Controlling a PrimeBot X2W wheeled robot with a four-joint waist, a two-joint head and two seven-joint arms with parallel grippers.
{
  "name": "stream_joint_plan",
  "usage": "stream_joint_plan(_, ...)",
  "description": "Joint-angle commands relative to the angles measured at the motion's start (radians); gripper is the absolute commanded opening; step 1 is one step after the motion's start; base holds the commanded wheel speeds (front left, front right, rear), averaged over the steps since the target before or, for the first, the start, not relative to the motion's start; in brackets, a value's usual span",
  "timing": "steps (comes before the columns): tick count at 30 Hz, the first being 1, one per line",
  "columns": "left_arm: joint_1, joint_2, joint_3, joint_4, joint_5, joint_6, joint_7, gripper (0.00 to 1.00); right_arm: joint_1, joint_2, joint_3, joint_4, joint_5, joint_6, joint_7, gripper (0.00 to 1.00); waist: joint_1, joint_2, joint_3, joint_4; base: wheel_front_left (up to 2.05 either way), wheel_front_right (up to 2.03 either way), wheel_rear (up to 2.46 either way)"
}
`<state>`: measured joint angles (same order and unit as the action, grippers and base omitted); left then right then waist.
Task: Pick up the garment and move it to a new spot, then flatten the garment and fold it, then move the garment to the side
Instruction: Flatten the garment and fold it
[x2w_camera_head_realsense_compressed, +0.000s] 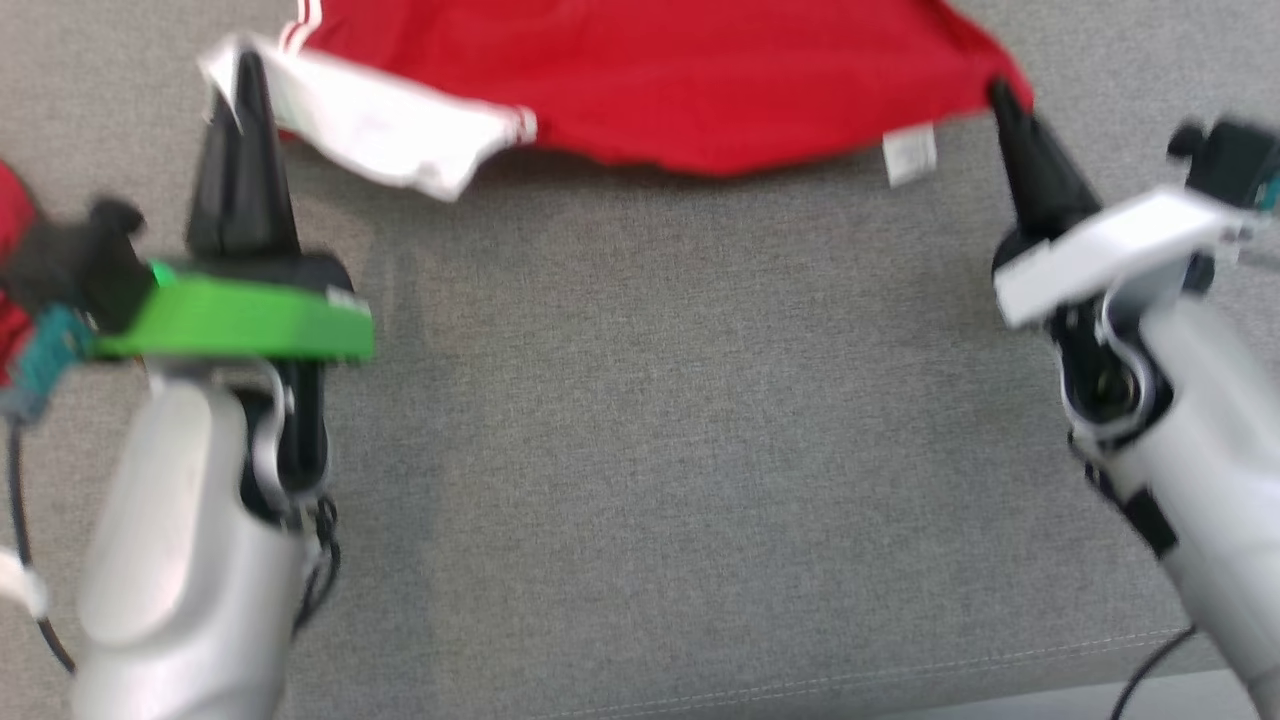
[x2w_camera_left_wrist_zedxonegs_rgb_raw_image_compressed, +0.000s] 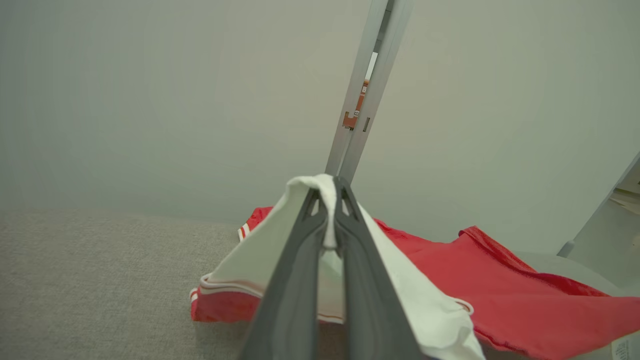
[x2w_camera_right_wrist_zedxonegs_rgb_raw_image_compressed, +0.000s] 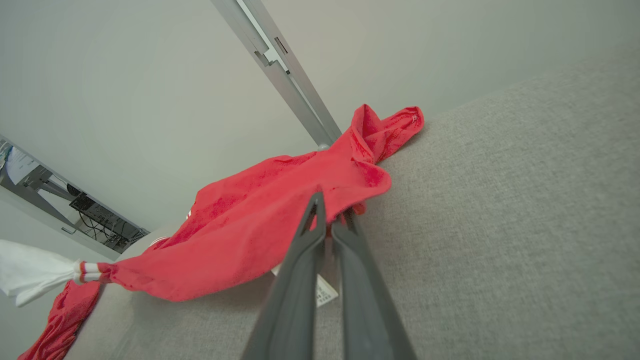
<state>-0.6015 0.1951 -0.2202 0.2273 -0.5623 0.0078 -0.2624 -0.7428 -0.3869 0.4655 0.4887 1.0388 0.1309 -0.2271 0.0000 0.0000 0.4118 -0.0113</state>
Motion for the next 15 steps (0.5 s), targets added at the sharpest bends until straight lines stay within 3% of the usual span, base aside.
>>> stream_joint_plan(1,0.069,-0.006,0.008,-0.024,0.003,0.009,-0.003,0.0,0.067,-0.003,-0.002,-0.026,0.014,0.0,-0.007,0.0,0.0,0.0,-0.044,-0.004,0.0,0.0,0.0)
stream_joint_plan(7,0.343,-0.046,0.032,-0.095,0.012,0.029,-0.003,0.0,0.322,-0.006,-0.037,-0.078,0.04,0.0,-0.018,0.0,0.0,0.0,-0.11,-0.008,0.0,0.0,0.0)
stream_joint_plan(15,0.573,-0.082,0.048,-0.133,0.019,0.042,-0.003,0.0,0.549,0.01,-0.115,-0.114,0.013,-0.001,-0.029,0.0,0.0,0.0,-0.178,-0.004,0.0,0.0,0.0)
